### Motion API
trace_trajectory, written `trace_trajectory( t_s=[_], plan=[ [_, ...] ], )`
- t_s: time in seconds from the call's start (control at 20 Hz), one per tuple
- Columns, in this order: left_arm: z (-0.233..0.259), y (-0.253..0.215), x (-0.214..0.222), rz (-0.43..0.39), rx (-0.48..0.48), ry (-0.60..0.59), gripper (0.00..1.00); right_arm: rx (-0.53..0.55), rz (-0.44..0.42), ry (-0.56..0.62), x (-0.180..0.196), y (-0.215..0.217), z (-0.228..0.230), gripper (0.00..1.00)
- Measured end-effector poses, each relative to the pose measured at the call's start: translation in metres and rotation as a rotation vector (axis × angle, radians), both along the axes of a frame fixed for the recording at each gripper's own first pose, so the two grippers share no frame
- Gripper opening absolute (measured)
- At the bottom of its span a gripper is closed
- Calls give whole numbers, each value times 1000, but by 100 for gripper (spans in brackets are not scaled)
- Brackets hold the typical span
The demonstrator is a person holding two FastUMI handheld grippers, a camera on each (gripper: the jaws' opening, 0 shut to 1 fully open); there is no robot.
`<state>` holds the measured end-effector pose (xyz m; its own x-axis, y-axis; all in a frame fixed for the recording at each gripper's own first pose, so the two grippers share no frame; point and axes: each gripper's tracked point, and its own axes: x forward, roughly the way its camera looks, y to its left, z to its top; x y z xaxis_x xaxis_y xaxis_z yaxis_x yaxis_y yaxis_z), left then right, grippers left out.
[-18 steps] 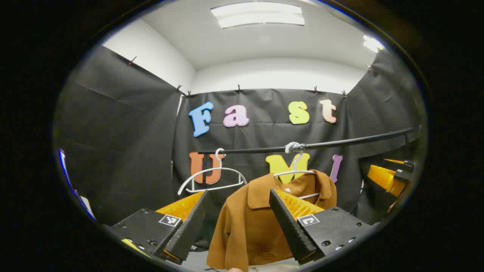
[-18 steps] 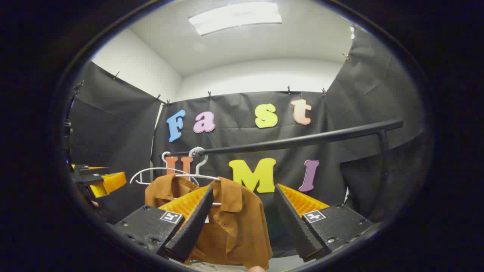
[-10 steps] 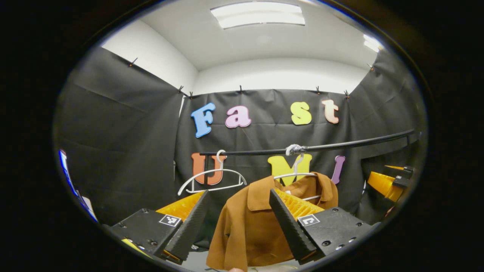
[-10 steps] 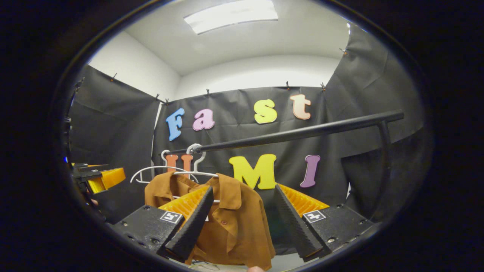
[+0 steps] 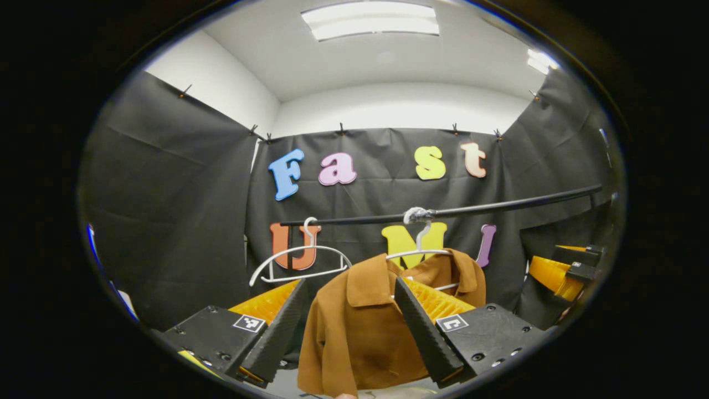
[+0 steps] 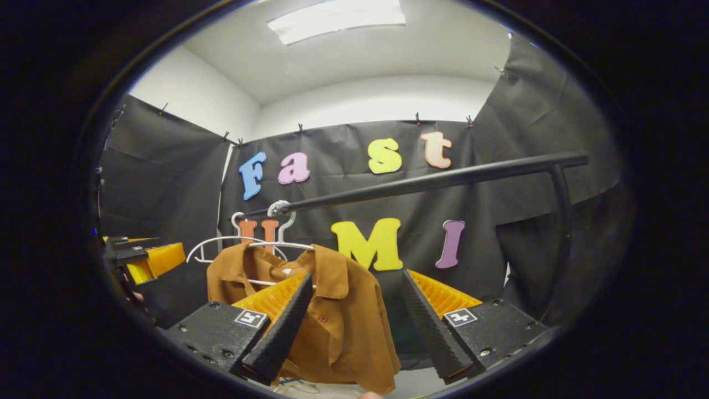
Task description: Grasp the clothes on the hanger with both hands and then place them into the laundry hamper below.
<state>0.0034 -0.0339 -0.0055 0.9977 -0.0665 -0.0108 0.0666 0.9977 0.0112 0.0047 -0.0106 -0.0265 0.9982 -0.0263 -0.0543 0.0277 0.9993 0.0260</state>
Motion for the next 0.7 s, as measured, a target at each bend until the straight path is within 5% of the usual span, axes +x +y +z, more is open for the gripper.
trace_trajectory(
  t_s=[0.1,0.15,0.25,0.7],
  plan=[
    [-6,-8,1,-18,-1,7,100,2,-6,12,1,-4,-7,100],
    [-11,-13,2,-30,-8,16,92,2,-8,16,2,-6,-9,100],
    [-21,-23,2,-52,-23,44,100,-1,-14,35,6,-11,-18,100],
    [-67,-49,11,-96,-78,172,100,5,42,141,28,-3,-64,100]
  ],
)
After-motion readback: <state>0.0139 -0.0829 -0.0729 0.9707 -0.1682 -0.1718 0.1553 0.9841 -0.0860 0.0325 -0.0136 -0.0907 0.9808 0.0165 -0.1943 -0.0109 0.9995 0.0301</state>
